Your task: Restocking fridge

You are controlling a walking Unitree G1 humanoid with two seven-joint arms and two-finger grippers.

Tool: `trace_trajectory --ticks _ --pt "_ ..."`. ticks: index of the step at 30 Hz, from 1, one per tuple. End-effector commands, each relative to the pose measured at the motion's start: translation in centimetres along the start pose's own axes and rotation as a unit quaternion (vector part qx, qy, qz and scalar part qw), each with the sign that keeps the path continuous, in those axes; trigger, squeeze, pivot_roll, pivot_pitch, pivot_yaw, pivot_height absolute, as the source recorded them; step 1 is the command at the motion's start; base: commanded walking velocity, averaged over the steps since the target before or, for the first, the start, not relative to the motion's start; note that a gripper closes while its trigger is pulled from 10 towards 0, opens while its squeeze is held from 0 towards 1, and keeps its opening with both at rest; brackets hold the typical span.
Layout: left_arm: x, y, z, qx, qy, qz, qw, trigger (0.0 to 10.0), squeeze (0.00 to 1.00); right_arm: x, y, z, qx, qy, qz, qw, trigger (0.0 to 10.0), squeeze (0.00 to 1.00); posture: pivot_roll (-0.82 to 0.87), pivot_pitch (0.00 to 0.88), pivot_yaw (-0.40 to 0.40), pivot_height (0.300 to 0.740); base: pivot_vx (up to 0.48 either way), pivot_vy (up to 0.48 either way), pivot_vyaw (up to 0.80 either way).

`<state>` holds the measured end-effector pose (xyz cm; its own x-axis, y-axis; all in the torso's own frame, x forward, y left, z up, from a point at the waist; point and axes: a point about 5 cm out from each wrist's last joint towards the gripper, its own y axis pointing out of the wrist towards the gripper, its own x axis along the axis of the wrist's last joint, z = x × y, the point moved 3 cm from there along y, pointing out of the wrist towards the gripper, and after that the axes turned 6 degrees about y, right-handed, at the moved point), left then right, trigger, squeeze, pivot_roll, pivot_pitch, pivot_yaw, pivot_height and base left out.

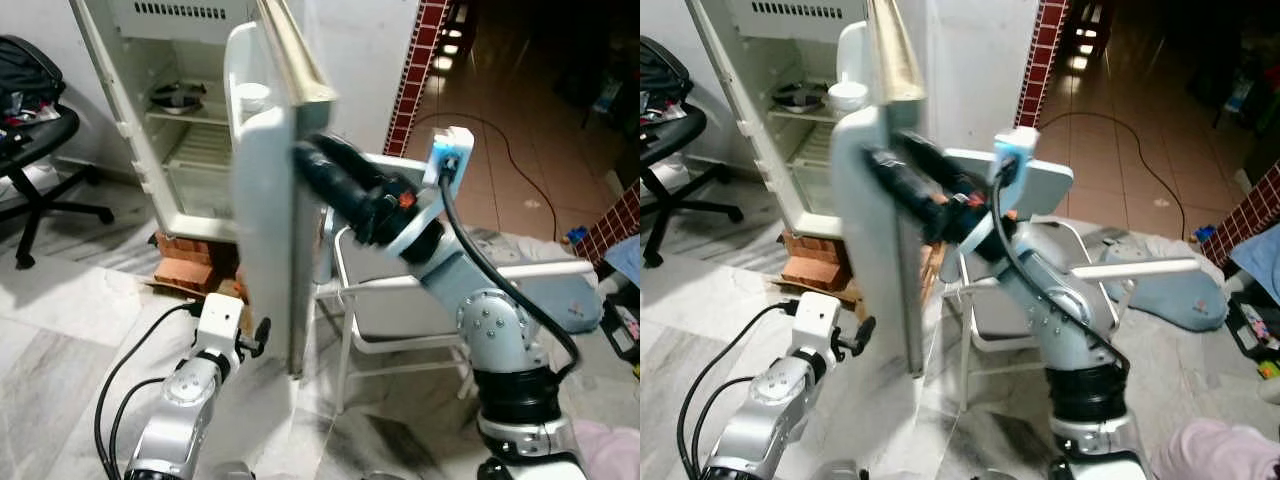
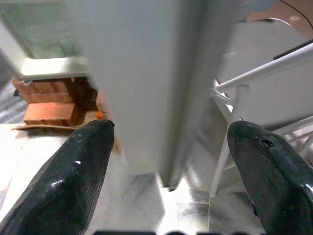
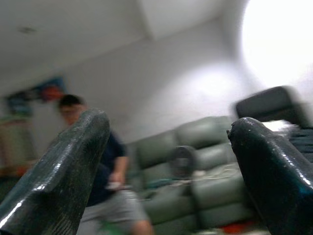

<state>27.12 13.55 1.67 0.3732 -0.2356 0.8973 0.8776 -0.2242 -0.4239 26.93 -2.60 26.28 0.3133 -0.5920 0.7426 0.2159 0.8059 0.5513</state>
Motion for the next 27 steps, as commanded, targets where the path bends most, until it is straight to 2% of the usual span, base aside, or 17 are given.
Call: trace_trajectory --ticks 1,4,5,7,8,10,11,12,13,15,16,19,20,21,22,23,27 --pt "0.1 -0.1 0.0 -0.002 0.006 0.000 1.000 10.0 0.00 -0.6 -0.8 -0.8 -0.026 0.006 0.010 1.000 10.0 0.00 0.12 0.000 -0.042 0.740 0.000 0.000 0.00" --pt "0.1 -0.1 0.0 -0.002 0.005 0.000 1.000 10.0 0.00 -1.7 -1.5 -2.2 -0.070 -0.003 0.026 0.997 10.0 0.00 0.12 0.000 -0.042 0.740 0.000 0.000 0.00" --pt "0.1 -0.1 0.0 -0.001 0.004 -0.001 1.000 10.0 0.00 -2.2 -2.2 -3.6 -0.119 -0.020 0.036 0.992 10.0 0.00 0.12 0.000 -0.043 0.740 0.000 0.000 0.00" --pt "0.1 -0.1 0.0 -0.001 0.004 -0.002 1.000 10.0 0.00 -2.3 -2.5 -4.1 -0.135 -0.024 0.040 0.990 10.0 0.00 0.12 0.000 -0.043 0.740 0.000 0.000 0.00" --pt "0.4 -0.1 0.3 0.005 0.001 -0.010 1.000 10.0 0.00 -2.6 -3.9 -5.8 -0.210 -0.040 0.053 0.975 10.0 0.00 0.12 0.000 -0.045 0.740 0.000 0.000 0.00" --pt "0.4 -0.1 0.3 0.007 -0.001 -0.012 1.000 10.0 0.00 -2.7 -4.4 -6.3 -0.232 -0.049 0.056 0.970 10.0 0.00 0.12 0.000 -0.045 0.740 0.000 0.000 0.00" --pt "0.6 -0.1 0.6 0.014 -0.005 -0.018 1.000 10.0 0.00 -2.8 -5.4 -7.4 -0.276 -0.080 0.063 0.956 10.0 0.00 0.12 0.000 -0.046 0.740 0.000 0.000 0.00" --pt "1.0 -0.1 0.8 0.023 -0.010 -0.033 0.999 10.0 0.00 -2.7 -7.3 -9.1 -0.357 -0.130 0.058 0.923 10.0 0.00 0.12 0.000 -0.047 0.740 0.000 0.000 0.00" --pt "1.2 -0.2 0.9 0.026 -0.011 -0.040 0.999 10.0 0.00 -2.6 -7.9 -9.5 -0.377 -0.138 0.055 0.914 10.0 0.00 0.12 0.000 -0.048 0.740 0.000 0.000 0.00" --pt "1.2 -0.2 0.9 0.026 -0.011 -0.040 0.999 10.0 0.00 -2.6 -7.9 -9.5 -0.377 -0.138 0.055 0.914 10.0 0.00 0.12 0.000 -0.048 0.740 0.000 0.000 0.00" --pt "1.4 -0.2 1.0 0.029 -0.010 -0.045 0.998 10.0 0.00 -2.3 -8.8 -9.9 -0.408 -0.149 0.045 0.899 10.0 0.00 0.12 0.000 -0.051 0.740 0.000 0.480 0.00" --pt "1.4 -0.2 1.0 0.029 -0.010 -0.045 0.998 10.0 0.00 -2.3 -8.8 -9.9 -0.408 -0.149 0.045 0.899 10.0 0.00 0.12 0.000 -0.051 0.740 0.000 0.480 0.00" --pt "1.9 -0.4 1.4 0.047 -0.012 -0.065 0.997 10.0 0.00 -1.8 -11.7 -10.8 -0.488 -0.178 0.025 0.854 10.0 0.00 0.11 0.000 -0.050 0.740 0.000 0.480 0.00" --pt "2.1 -0.6 1.8 0.057 -0.017 -0.074 0.996 10.0 0.00 -1.7 -13.0 -11.1 -0.517 -0.191 0.020 0.834 10.0 0.00 0.10 0.000 -0.048 0.740 0.000 0.480 0.00" --pt "2.1 -0.6 1.8 0.057 -0.017 -0.074 0.996 10.0 0.00 -1.7 -13.0 -11.1 -0.517 -0.191 0.020 0.834 10.0 0.00 0.10 0.000 -0.048 0.740 0.000 0.480 0.00" --pt "2.2 -0.9 2.4 0.069 -0.023 -0.083 0.994 10.0 0.00 -1.8 -14.4 -11.2 -0.542 -0.203 0.022 0.815 10.0 0.00 0.10 0.000 -0.046 0.740 0.000 0.480 0.00" --pt "2.3 -1.1 3.1 0.077 -0.021 -0.089 0.993 10.0 0.00 -2.1 -15.4 -11.3 -0.559 -0.203 0.030 0.803 10.0 0.00 0.10 0.000 -0.044 0.740 0.000 0.480 0.00"
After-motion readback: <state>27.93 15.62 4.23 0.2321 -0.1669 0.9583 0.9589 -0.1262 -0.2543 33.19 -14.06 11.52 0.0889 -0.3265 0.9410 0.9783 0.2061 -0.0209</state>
